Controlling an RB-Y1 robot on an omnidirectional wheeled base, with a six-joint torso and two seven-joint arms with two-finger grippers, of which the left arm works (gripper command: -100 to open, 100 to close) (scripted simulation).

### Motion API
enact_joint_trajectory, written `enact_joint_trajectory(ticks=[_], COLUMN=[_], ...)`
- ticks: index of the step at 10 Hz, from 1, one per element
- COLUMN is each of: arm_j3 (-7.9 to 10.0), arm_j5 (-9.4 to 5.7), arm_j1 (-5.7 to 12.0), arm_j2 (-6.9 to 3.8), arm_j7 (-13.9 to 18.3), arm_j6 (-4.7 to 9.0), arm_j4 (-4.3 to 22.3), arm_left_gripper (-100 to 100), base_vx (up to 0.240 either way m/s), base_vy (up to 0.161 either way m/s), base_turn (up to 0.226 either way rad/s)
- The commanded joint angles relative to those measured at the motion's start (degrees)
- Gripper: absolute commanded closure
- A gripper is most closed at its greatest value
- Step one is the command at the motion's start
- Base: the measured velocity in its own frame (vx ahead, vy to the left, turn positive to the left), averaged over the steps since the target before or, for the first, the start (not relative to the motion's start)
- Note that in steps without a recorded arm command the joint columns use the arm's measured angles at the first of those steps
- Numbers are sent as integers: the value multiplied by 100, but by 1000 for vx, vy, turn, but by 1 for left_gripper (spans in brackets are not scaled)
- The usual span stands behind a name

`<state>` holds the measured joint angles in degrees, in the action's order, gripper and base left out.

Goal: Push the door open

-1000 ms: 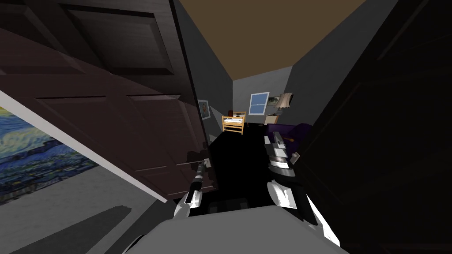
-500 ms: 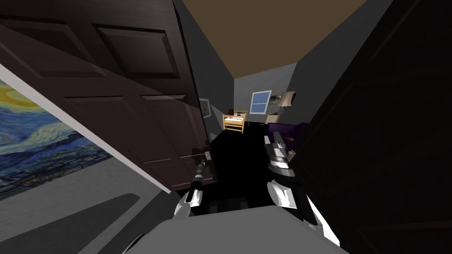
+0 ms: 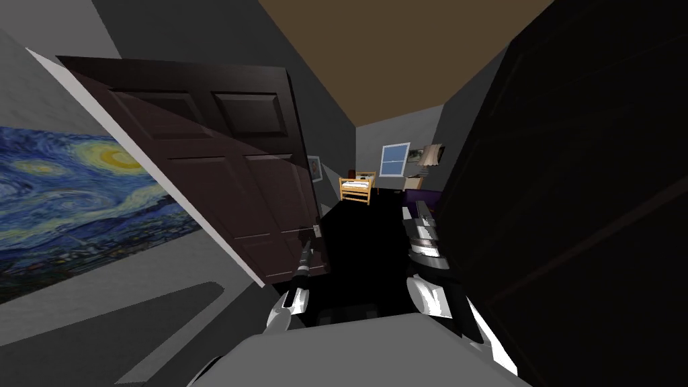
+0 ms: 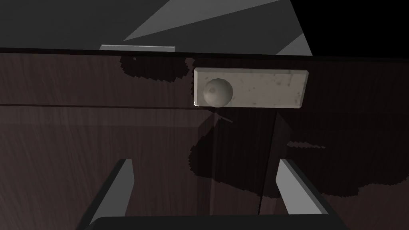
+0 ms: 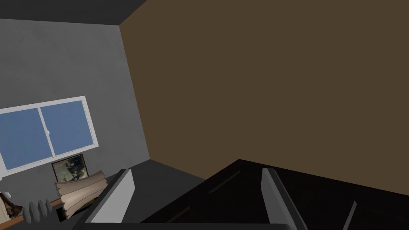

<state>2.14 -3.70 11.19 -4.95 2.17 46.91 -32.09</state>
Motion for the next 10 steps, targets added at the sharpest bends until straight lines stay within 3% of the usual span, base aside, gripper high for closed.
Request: enact_joint_trajectory(ticks=[1,6,8,9,10], arm_j3=[15,84,85,85,85], arm_j5=[-7,-44,-45,-45,-45], arm_j1=[-7,-35,-34,-34,-34], arm_j2=[-7,-7,-4,-4,-4], arm_j7=[-10,-51,-51,-51,-51], arm_j6=[21,135,144,144,144], arm_j4=[-5,34,45,45,45], arm_left_gripper=[-100,-100,-100,100,100], base_vx=[202,263,143,-15,-29], base_vy=[2,29,20,-4,-4], base_turn=[-28,-39,-6,-3,-7])
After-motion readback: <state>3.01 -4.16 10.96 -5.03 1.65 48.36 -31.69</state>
